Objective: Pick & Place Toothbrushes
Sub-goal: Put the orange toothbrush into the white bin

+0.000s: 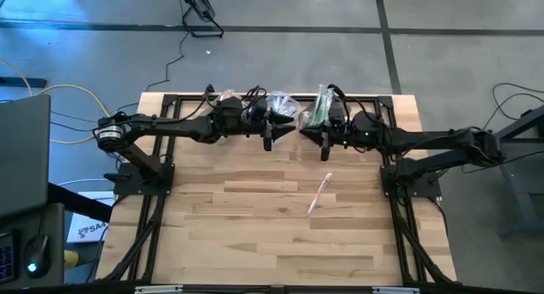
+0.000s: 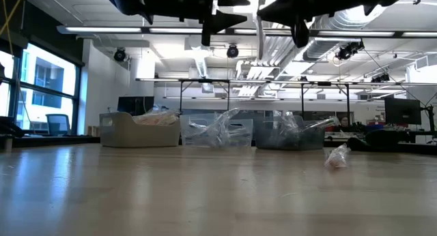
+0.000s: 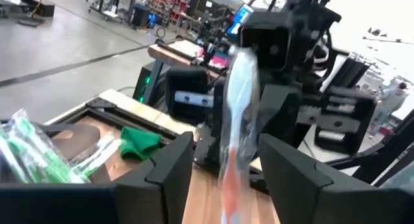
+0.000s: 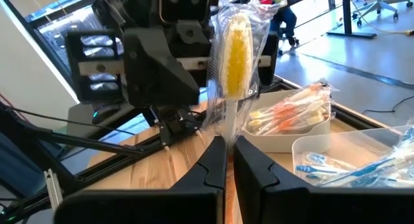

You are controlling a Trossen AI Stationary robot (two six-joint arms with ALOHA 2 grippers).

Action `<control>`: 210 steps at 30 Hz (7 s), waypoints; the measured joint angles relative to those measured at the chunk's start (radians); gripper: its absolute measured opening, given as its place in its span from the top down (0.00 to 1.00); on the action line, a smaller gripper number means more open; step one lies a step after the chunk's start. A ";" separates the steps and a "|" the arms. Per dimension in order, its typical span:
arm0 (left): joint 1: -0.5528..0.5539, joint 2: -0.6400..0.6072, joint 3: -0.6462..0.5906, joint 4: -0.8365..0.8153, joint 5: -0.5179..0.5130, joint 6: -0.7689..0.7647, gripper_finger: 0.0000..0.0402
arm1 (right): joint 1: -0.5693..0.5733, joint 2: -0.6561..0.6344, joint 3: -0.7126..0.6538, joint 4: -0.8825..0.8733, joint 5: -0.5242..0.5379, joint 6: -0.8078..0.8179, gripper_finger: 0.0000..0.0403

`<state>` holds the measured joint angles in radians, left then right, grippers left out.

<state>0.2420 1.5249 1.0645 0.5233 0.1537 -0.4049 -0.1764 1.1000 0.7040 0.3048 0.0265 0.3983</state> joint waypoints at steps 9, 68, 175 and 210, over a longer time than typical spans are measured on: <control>0.000 0.028 0.002 0.013 0.004 -0.022 0.57 | 0.000 0.037 0.000 0.032 -0.006 0.022 0.99; 0.044 -0.006 0.003 0.019 0.048 0.061 0.97 | -0.093 -0.052 0.001 0.046 -0.284 0.068 1.00; 0.348 -0.280 0.045 -0.935 -0.254 0.431 1.00 | 0.291 0.069 0.204 -1.073 0.575 1.080 0.99; 0.412 -0.279 0.045 -0.925 -0.092 0.464 1.00 | 0.281 0.611 0.294 -1.056 0.052 1.543 0.58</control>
<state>0.6544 1.2461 1.1099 -0.4019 0.0618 0.0593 0.1047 1.7111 0.9977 -0.7513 0.0782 1.9415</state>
